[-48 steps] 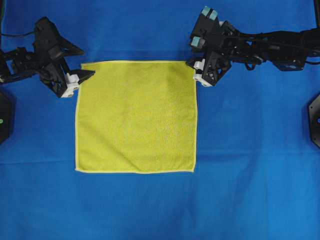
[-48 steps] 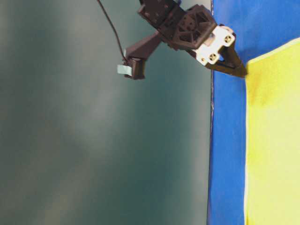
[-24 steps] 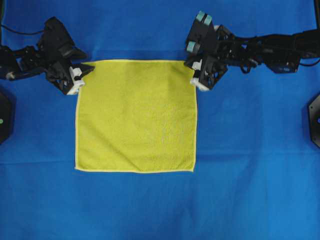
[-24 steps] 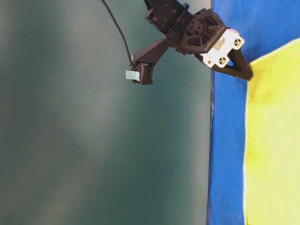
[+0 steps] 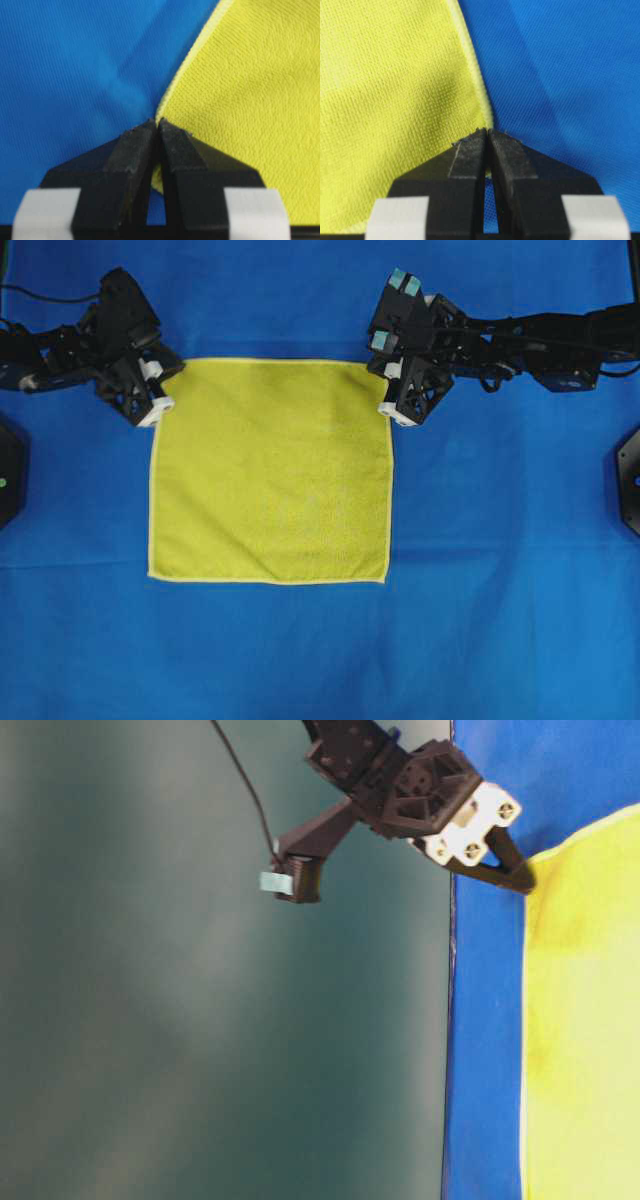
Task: Fold the yellow towel.
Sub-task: 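Lift the far corners and pull them toward the near edge, then lower the folded edge onto the near edge and open both grippers, then grasp the left and right ends of the folded towel strip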
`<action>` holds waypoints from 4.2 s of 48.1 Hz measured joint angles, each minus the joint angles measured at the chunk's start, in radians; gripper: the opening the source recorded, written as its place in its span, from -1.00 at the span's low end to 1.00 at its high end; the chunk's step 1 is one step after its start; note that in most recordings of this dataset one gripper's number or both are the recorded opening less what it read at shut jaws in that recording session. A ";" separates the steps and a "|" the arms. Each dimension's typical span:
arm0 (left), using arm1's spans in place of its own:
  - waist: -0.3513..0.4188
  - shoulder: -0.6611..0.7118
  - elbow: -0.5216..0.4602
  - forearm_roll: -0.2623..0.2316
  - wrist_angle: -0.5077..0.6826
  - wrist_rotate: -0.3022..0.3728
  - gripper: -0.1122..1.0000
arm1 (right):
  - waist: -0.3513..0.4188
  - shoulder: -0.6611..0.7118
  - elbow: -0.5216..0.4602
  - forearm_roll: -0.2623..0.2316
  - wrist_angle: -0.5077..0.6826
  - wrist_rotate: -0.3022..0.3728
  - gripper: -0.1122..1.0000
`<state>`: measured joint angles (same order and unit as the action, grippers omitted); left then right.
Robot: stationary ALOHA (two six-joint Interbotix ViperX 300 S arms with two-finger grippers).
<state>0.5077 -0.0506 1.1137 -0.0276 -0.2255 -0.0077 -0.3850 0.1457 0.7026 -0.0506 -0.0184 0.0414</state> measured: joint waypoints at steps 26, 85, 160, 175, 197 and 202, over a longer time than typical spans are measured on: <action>-0.044 -0.222 -0.008 -0.002 0.167 0.002 -0.76 | -0.008 -0.100 0.000 -0.012 0.061 -0.003 -0.76; -0.867 -0.183 -0.015 -0.002 0.207 -0.385 -0.76 | 0.492 -0.198 0.086 0.029 0.110 0.233 -0.76; -0.667 -0.265 -0.009 -0.002 0.218 -0.319 0.59 | 0.385 -0.210 0.081 -0.026 0.072 0.282 0.28; -0.538 -0.232 0.029 -0.002 0.210 -0.261 0.58 | 0.345 -0.130 0.075 -0.044 0.075 0.282 0.28; -0.468 -0.172 0.097 -0.002 0.140 -0.261 0.55 | 0.330 -0.048 0.066 -0.043 0.074 0.293 0.27; -0.459 -0.169 0.098 -0.002 0.138 -0.261 0.55 | 0.330 -0.048 0.066 -0.043 0.074 0.293 0.27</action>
<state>0.0491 -0.2194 1.2118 -0.0291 -0.0874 -0.2684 -0.0552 0.0982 0.7685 -0.0936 0.0552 0.3344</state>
